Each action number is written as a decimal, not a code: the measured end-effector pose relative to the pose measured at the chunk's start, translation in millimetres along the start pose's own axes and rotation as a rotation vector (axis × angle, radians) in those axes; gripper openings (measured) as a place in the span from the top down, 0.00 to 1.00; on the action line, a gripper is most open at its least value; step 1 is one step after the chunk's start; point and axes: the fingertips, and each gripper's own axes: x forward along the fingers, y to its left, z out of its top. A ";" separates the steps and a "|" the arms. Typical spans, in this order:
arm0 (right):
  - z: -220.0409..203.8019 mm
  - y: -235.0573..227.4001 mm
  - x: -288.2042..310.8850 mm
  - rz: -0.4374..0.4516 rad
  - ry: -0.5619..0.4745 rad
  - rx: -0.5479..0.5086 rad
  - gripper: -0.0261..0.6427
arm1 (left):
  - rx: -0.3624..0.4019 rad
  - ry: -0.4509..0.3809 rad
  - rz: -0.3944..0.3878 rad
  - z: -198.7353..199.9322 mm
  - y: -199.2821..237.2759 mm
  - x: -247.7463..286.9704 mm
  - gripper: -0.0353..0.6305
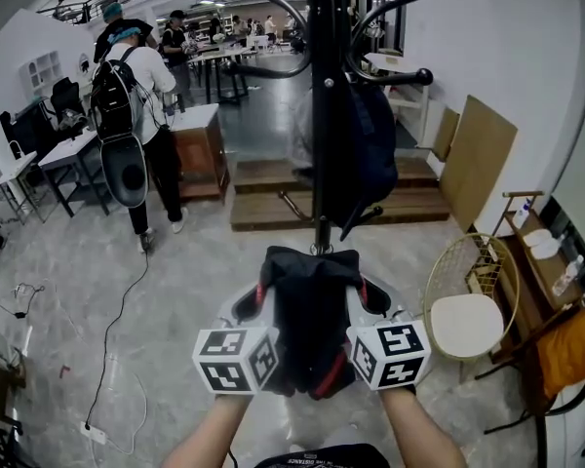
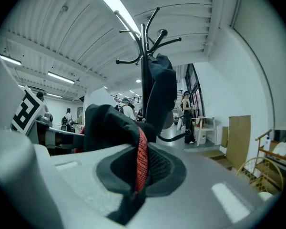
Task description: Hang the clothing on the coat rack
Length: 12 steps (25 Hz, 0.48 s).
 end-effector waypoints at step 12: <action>-4.4 -22.9 31.5 -0.009 0.007 0.012 0.93 | 0.001 0.017 -0.007 1.6 7.0 37.8 0.90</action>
